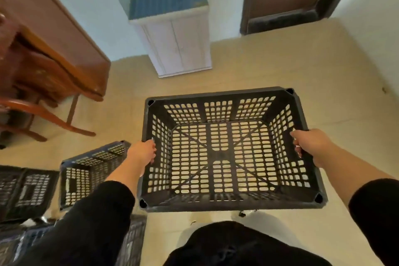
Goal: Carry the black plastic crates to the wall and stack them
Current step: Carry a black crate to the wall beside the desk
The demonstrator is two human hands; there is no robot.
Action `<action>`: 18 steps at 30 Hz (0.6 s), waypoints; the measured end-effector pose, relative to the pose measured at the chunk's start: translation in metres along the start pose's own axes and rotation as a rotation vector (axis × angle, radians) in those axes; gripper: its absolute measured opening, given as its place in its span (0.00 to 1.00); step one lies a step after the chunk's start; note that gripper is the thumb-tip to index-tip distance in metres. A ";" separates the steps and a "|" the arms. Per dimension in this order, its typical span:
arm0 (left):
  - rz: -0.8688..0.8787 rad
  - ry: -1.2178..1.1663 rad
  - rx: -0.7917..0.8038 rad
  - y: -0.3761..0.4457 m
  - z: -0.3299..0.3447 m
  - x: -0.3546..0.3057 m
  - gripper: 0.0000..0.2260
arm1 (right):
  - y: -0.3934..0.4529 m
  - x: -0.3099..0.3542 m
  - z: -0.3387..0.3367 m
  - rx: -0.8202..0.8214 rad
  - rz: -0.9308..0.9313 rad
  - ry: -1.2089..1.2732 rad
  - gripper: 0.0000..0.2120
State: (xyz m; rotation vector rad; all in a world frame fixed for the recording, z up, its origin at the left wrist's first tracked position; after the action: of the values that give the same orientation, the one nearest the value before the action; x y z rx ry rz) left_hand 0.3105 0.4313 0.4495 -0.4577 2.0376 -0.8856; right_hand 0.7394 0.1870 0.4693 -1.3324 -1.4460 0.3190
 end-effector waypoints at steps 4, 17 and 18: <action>0.079 0.123 0.084 -0.002 0.086 -0.073 0.12 | 0.010 -0.021 -0.085 -0.079 0.048 0.123 0.11; 0.244 0.441 0.346 0.017 0.358 -0.288 0.09 | 0.059 -0.078 -0.278 -0.279 0.260 0.486 0.11; 0.248 0.467 0.377 0.022 0.382 -0.303 0.10 | 0.065 -0.079 -0.290 -0.297 0.270 0.508 0.11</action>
State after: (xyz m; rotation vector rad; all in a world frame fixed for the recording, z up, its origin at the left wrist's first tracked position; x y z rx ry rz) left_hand 0.7976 0.4663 0.4535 0.2280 2.2000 -1.2708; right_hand 0.9926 0.0135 0.4861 -1.7057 -0.9096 -0.0687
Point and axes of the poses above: each hand's wrist, its own y-axis towards the middle knuckle, its own z-axis out of the palm, x = y × z, the point moved 5 cm from there along y, towards the middle knuckle, and after that the axes turned 10 degrees about x, right-handed, at the moved point
